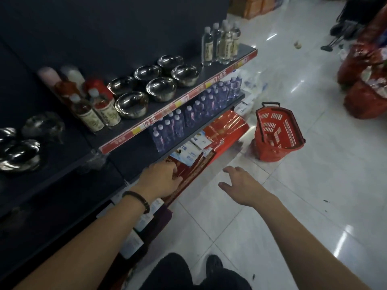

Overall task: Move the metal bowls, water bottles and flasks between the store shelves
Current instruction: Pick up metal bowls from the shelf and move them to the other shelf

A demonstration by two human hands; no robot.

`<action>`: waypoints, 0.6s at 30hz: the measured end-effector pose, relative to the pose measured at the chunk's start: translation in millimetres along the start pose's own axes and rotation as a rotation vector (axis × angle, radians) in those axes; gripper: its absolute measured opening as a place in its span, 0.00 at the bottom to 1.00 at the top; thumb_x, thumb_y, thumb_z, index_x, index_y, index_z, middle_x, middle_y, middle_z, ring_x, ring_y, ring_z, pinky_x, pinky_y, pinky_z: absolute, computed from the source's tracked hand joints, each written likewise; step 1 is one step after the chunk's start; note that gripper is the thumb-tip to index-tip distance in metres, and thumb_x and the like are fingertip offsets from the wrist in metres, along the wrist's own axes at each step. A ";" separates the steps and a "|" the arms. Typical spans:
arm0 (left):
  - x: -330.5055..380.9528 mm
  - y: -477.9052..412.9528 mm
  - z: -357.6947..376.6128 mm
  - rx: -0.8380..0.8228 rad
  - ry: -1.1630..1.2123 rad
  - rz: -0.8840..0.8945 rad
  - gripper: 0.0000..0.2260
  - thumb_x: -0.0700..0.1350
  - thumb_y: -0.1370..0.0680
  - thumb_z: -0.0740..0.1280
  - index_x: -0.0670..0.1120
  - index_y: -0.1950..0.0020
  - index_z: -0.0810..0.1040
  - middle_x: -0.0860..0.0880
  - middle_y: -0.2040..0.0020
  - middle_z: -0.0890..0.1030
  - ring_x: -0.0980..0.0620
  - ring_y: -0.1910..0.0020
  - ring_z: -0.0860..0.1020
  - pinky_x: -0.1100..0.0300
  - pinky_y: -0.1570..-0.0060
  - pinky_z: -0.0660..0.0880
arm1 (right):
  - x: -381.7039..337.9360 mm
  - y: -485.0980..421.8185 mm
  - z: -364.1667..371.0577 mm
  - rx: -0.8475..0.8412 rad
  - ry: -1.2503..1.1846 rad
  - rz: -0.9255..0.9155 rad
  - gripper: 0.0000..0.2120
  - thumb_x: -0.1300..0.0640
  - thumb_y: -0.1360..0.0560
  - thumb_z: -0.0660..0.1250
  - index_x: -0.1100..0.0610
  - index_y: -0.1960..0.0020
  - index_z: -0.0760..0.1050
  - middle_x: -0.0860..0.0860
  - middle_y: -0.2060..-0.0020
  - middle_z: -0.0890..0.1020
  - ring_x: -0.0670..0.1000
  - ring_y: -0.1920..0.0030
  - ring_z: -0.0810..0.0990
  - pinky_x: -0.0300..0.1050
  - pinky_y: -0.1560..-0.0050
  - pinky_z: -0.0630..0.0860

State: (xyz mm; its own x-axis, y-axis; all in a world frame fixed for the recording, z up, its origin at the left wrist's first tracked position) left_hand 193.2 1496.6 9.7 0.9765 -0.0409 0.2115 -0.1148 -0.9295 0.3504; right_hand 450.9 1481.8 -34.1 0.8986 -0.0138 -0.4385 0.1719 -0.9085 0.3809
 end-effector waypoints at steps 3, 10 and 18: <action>-2.2 -41.0 -21.1 0.013 0.005 -0.017 0.19 0.62 0.18 0.67 0.53 0.33 0.78 0.50 0.35 0.78 0.45 0.38 0.79 0.45 0.36 0.79 | -13.4 -46.6 -29.0 -0.001 0.013 -0.058 0.28 0.44 0.16 0.66 0.53 0.21 0.66 0.57 0.28 0.73 0.58 0.29 0.74 0.49 0.31 0.71; -35.8 -139.8 -51.7 0.000 0.050 0.014 0.12 0.60 0.17 0.67 0.53 0.42 0.78 0.53 0.46 0.80 0.51 0.50 0.80 0.50 0.44 0.81 | -36.4 -167.8 -67.7 0.012 0.068 -0.062 0.24 0.42 0.19 0.66 0.50 0.26 0.73 0.53 0.30 0.77 0.56 0.33 0.78 0.53 0.33 0.76; -61.9 -237.1 -107.9 0.104 0.140 0.067 0.12 0.59 0.19 0.68 0.52 0.45 0.80 0.54 0.46 0.83 0.52 0.48 0.81 0.50 0.44 0.81 | -78.9 -262.7 -120.2 0.122 0.048 -0.083 0.21 0.45 0.18 0.68 0.50 0.28 0.76 0.50 0.34 0.79 0.52 0.40 0.82 0.42 0.44 0.75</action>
State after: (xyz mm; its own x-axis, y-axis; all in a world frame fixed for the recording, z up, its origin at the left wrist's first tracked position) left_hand 140.3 1759.0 12.1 0.9315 -0.0593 0.3589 -0.1524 -0.9595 0.2369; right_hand 383.3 1771.7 -1.7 0.9020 0.0805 -0.4241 0.1984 -0.9499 0.2417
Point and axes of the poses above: each hand's wrist, its own y-axis away from the middle knuckle, its own z-axis out of the palm, x = y × z, the point moved 7 cm from there along -y, towards the middle knuckle
